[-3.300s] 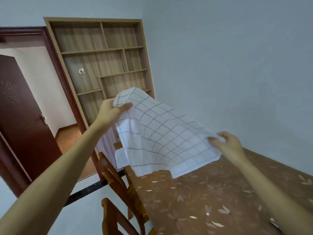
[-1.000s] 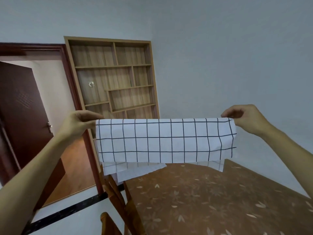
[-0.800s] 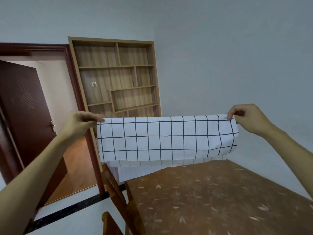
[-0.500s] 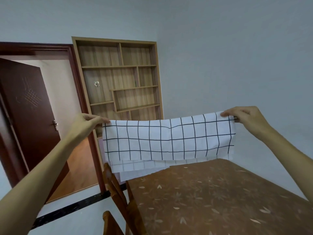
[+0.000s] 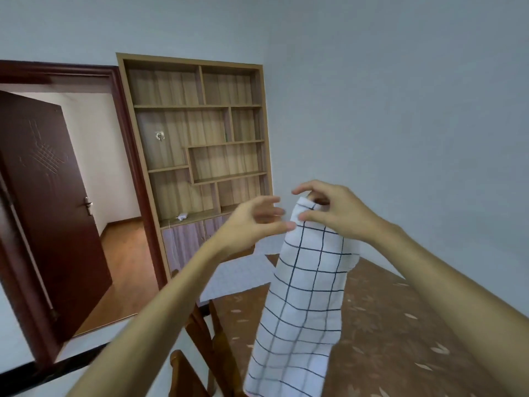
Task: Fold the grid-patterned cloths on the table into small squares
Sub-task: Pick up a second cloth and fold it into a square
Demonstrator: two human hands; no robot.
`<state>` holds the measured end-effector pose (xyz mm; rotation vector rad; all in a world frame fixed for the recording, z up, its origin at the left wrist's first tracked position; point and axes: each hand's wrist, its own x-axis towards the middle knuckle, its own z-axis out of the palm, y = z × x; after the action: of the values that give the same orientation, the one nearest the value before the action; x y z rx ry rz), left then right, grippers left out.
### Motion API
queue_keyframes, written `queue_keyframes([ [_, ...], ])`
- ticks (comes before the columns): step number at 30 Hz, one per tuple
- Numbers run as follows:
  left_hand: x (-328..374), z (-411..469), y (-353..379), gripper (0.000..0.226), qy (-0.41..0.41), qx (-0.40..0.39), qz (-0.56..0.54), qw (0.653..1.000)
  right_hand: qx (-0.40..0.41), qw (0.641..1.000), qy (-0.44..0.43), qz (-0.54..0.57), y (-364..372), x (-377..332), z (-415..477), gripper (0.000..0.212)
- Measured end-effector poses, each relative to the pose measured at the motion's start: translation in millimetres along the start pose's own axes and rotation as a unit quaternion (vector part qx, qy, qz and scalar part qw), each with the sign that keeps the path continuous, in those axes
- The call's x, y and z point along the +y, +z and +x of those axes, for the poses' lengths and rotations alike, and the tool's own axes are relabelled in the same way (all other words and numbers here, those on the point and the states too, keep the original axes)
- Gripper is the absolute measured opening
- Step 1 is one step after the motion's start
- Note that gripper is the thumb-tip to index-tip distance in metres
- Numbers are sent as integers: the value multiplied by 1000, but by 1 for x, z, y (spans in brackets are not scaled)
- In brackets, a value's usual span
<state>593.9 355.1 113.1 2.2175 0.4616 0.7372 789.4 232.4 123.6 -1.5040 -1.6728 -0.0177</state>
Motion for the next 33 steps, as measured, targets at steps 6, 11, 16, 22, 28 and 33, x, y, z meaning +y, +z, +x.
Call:
queue_keyframes([
  [6,0,5,47,24,35,69,-75,994,22,1000,-2,-4,2,-8,-8,46],
  [11,-7,0,39,31,3,127,-182,975,198,968,145,46,-13,12,-25,69],
  [16,-14,-5,22,33,-15,138,-202,970,156,906,287,269,-8,33,-42,85],
  [22,-19,-12,16,35,-24,125,-188,974,171,913,204,308,16,35,-41,21],
  [28,-18,-17,7,18,-29,138,-196,970,173,924,190,282,20,31,-36,17],
  [33,-20,-17,4,18,-19,138,-182,973,161,928,183,281,20,27,-36,19],
])
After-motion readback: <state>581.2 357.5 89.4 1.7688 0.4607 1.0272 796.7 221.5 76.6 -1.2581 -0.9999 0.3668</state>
